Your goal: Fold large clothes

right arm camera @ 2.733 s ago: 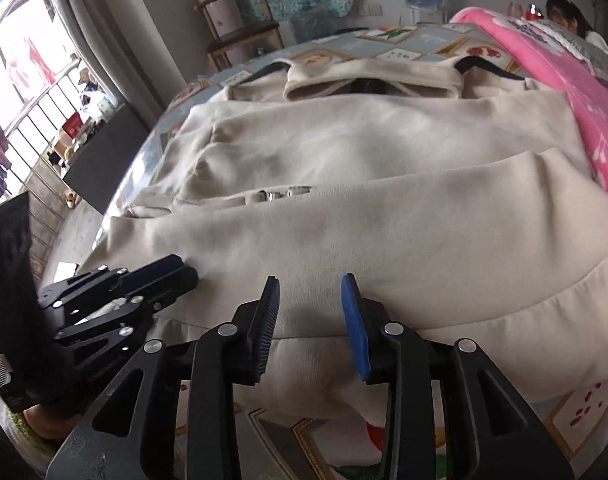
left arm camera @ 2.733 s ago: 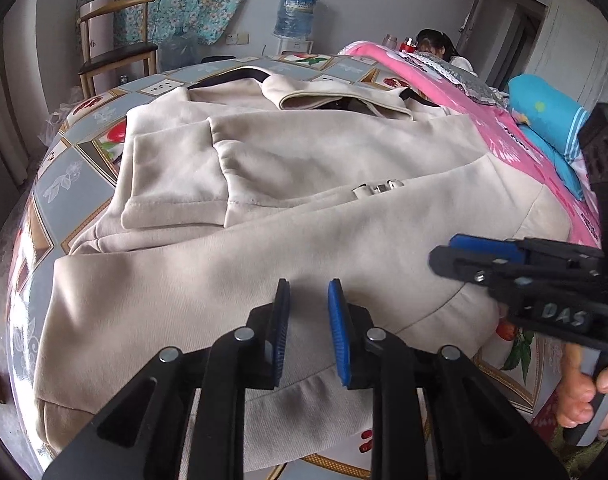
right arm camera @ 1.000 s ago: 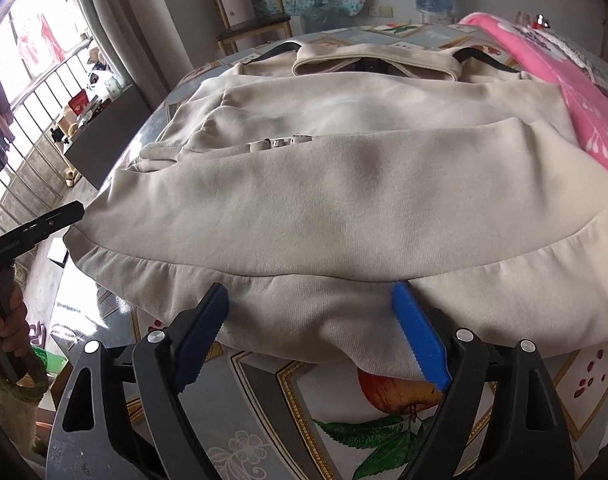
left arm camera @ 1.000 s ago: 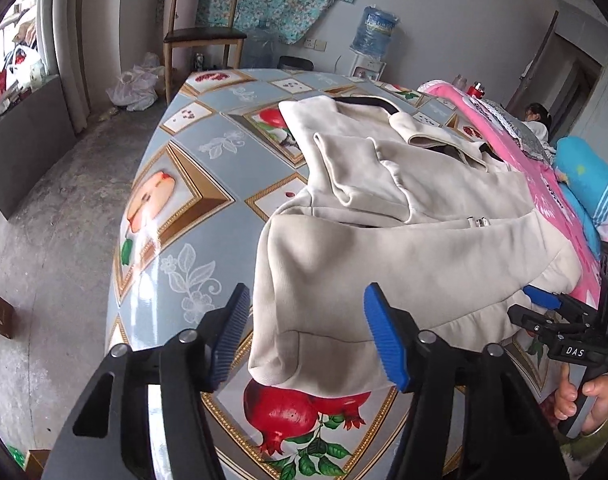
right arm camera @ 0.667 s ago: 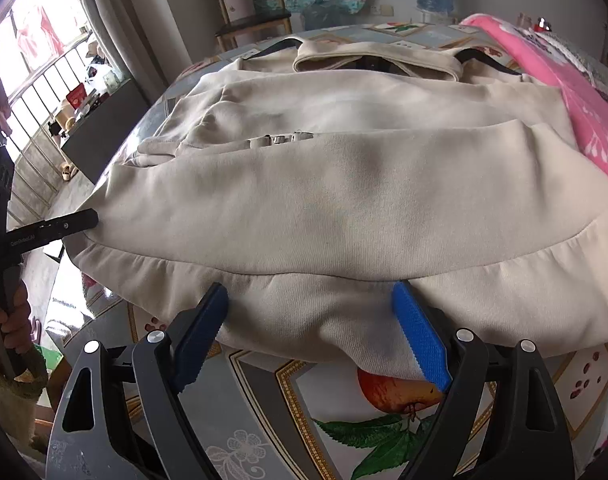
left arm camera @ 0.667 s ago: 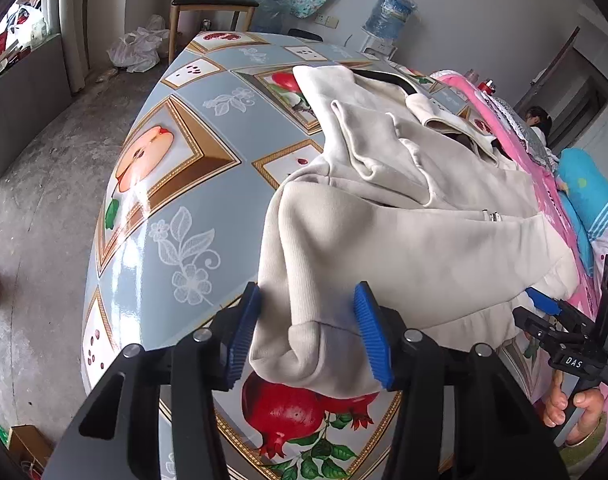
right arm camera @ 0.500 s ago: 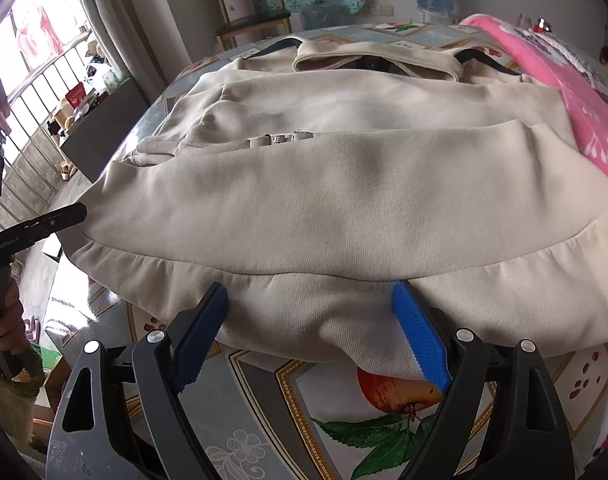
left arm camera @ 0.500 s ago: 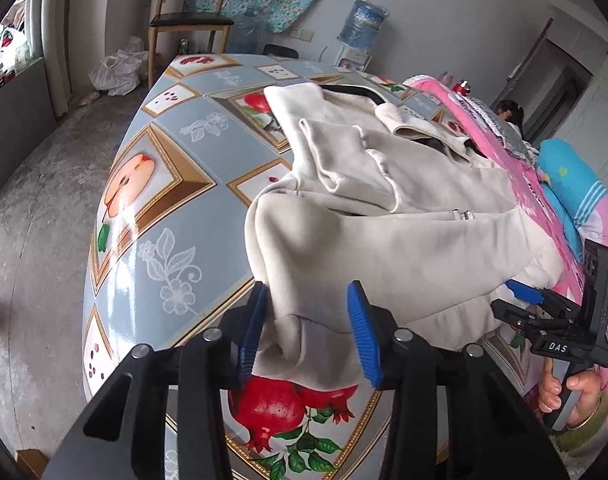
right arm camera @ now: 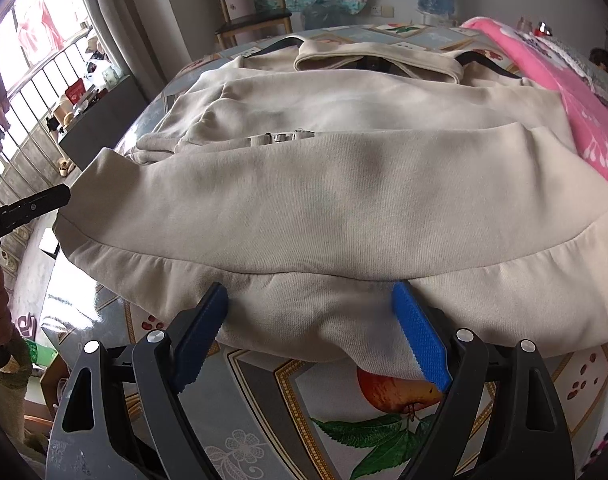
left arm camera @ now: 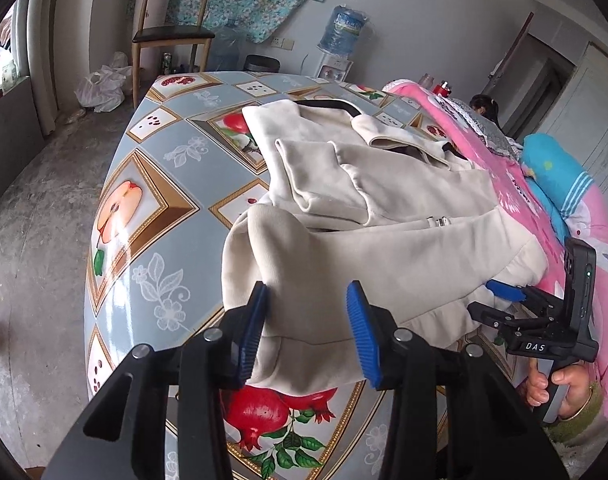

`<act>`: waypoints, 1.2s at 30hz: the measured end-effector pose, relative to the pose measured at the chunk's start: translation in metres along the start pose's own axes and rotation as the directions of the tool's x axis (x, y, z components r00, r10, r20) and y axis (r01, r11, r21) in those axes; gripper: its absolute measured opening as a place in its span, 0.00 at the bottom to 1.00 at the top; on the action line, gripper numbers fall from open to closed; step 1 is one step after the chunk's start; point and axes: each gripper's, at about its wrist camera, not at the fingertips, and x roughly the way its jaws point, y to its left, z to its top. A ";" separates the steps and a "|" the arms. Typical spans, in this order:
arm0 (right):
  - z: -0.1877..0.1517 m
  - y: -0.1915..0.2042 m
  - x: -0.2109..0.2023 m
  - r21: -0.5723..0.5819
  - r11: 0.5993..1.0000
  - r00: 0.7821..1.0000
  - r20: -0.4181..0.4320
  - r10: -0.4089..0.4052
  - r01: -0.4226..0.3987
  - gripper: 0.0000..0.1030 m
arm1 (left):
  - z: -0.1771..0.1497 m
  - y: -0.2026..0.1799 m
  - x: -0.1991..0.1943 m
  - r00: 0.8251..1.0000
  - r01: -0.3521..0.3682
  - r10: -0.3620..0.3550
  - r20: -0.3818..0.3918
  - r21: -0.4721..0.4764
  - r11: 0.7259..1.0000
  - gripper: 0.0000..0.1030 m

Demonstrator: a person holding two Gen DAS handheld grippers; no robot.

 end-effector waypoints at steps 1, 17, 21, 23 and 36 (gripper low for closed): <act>0.000 0.000 0.000 -0.001 1.000 1.000 0.000 -0.001 0.001 0.79 | 0.000 0.001 0.002 1.000 -0.001 0.001 -0.005 -0.004 1.000 0.39; 0.000 0.001 0.000 -0.006 1.000 1.000 0.002 -0.006 0.006 0.79 | 0.025 0.042 0.054 0.990 0.087 -0.105 -0.091 -0.181 0.980 0.39; 0.000 0.001 0.000 -0.007 1.000 1.000 0.003 -0.006 0.006 0.79 | 0.034 0.047 0.062 0.987 0.120 -0.139 -0.075 -0.209 0.971 0.39; 0.000 0.001 0.000 -0.007 1.000 1.000 0.003 -0.006 0.006 0.79 | 0.036 0.048 0.063 0.986 0.131 -0.151 -0.077 -0.216 0.968 0.39; 0.000 0.001 0.000 -0.015 1.000 1.000 0.008 -0.005 0.005 0.80 | 0.024 0.020 0.059 0.986 0.088 -0.096 -0.133 -0.061 0.994 0.25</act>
